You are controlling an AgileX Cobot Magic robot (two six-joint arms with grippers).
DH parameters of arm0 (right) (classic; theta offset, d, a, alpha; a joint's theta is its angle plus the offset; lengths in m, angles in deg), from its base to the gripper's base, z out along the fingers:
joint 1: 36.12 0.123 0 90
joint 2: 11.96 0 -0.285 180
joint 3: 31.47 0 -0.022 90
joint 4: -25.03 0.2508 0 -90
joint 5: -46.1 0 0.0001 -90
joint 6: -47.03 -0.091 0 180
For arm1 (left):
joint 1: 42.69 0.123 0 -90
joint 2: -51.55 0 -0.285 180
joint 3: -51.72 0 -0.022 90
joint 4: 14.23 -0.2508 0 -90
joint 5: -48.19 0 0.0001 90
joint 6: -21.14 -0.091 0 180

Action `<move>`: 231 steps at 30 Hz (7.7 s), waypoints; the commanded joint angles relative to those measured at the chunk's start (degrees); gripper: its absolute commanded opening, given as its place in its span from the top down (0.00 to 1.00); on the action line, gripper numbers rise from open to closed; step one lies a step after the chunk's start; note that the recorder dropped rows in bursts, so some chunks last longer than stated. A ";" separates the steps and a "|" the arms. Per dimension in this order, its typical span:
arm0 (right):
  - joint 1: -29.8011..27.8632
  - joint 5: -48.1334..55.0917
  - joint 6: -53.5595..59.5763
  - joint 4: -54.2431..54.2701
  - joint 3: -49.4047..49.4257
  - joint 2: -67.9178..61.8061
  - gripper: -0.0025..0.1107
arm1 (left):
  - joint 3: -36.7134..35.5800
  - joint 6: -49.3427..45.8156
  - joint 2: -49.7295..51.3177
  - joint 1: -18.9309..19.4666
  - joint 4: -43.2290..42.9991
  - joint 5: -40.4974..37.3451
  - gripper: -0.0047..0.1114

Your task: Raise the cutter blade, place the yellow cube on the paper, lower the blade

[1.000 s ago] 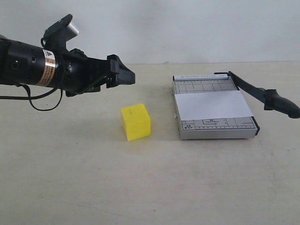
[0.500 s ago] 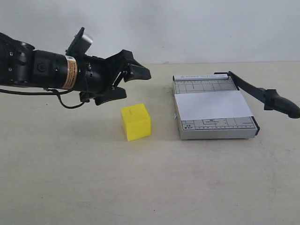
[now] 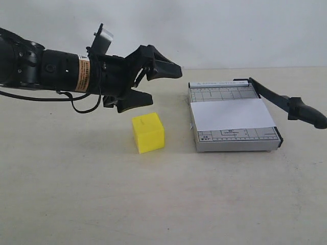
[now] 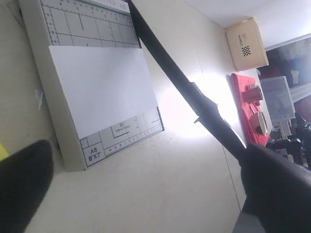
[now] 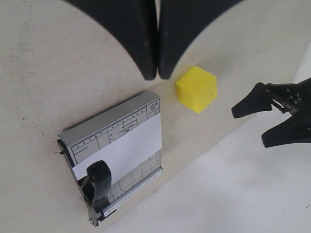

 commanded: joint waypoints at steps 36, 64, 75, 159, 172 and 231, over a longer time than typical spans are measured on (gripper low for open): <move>-0.16 -0.32 0.11 5.20 0.14 0.23 0.98 | -0.83 -32.89 2.45 1.59 -17.29 -4.81 0.01; -0.16 -0.69 0.51 8.97 0.14 0.23 0.98 | -0.96 -50.96 3.59 1.48 -17.29 -10.53 0.01; -0.16 -0.81 0.51 8.97 0.14 0.23 0.98 | -0.96 -49.76 3.46 1.48 -17.29 -8.11 0.01; -0.16 -0.34 2.59 8.78 0.14 0.23 0.98 | 36.05 -69.43 35.17 -20.48 10.89 -18.00 0.92; -0.16 -0.34 3.41 8.78 0.14 0.23 0.98 | 36.05 -69.43 35.17 -20.48 4.81 -15.17 0.92; -0.16 -0.34 3.40 8.33 0.14 0.23 0.98 | 29.97 -50.56 29.80 -17.61 -17.29 -23.04 0.92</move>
